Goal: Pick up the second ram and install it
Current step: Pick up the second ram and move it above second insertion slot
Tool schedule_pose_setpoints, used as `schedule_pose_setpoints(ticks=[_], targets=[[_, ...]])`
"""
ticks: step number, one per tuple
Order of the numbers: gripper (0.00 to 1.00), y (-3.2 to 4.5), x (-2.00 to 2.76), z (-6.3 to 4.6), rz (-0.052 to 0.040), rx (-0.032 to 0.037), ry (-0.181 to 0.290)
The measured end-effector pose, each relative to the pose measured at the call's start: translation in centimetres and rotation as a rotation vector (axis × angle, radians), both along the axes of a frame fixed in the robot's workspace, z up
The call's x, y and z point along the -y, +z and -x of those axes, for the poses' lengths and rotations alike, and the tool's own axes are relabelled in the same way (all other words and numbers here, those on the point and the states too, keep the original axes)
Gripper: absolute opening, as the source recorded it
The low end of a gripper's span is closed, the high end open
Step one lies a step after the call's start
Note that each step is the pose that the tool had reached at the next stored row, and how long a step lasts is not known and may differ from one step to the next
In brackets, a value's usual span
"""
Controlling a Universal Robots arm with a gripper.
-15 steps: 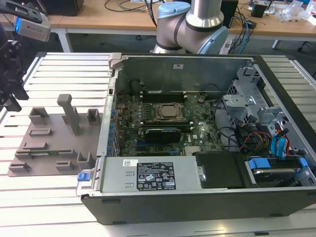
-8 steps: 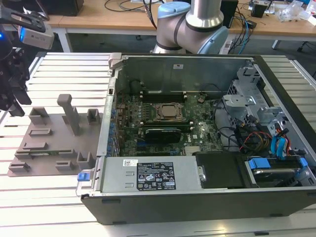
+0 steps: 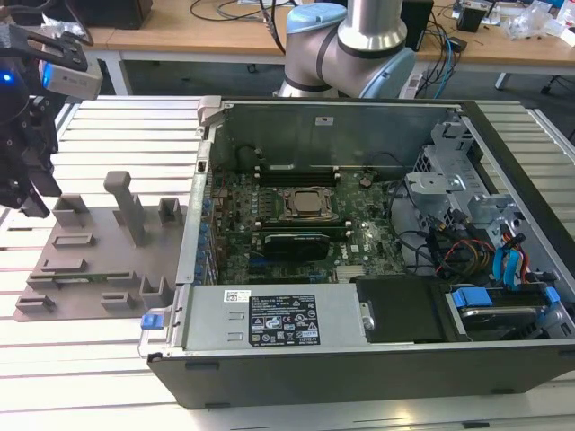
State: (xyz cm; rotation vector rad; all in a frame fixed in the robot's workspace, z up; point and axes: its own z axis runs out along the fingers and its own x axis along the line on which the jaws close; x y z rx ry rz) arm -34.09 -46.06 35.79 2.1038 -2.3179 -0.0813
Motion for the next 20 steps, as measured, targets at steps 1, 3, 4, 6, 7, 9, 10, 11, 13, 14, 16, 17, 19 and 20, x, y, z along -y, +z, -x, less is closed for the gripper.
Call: schedule_pose_setpoints(ticks=[1, 3, 4, 6, 7, 9, 10, 11, 13, 14, 16, 17, 19, 20], targets=[[0.36, -0.05, 0.00, 0.0, 0.0000, 0.0000, 0.000], [0.36, -0.30, 0.00, 0.0, 0.0001, -0.0001, 0.000], [0.36, -0.43, 0.00, 0.0, 0.0000, -0.0001, 0.000], [0.36, -0.73, 0.00, 0.0, 0.0000, -0.0001, 0.000], [0.36, -0.83, 0.00, 0.0, 0.0000, 0.0000, 0.000], [0.36, -1.10, 0.00, 0.0, 0.0001, -0.0001, 0.000], [0.36, -1.19, 0.00, 0.0, 0.0000, -0.0001, 0.000], [0.36, -1.27, 0.00, 0.0, 0.0000, 0.0000, 0.000], [0.36, -1.48, 0.00, 0.0, 0.0000, 0.0000, 0.000], [0.36, -1.64, 0.00, 0.0, 0.0000, 0.0000, 0.000], [0.36, -1.81, 0.00, 0.0, 0.0000, 0.0000, 0.000], [0.36, -1.95, 0.00, 0.0, -0.0001, 0.0000, 0.000], [0.36, -2.32, 0.00, 0.0, 0.0000, 0.0000, 0.000], [0.36, -2.46, 0.00, 0.0, 0.0001, 0.0000, 0.000]])
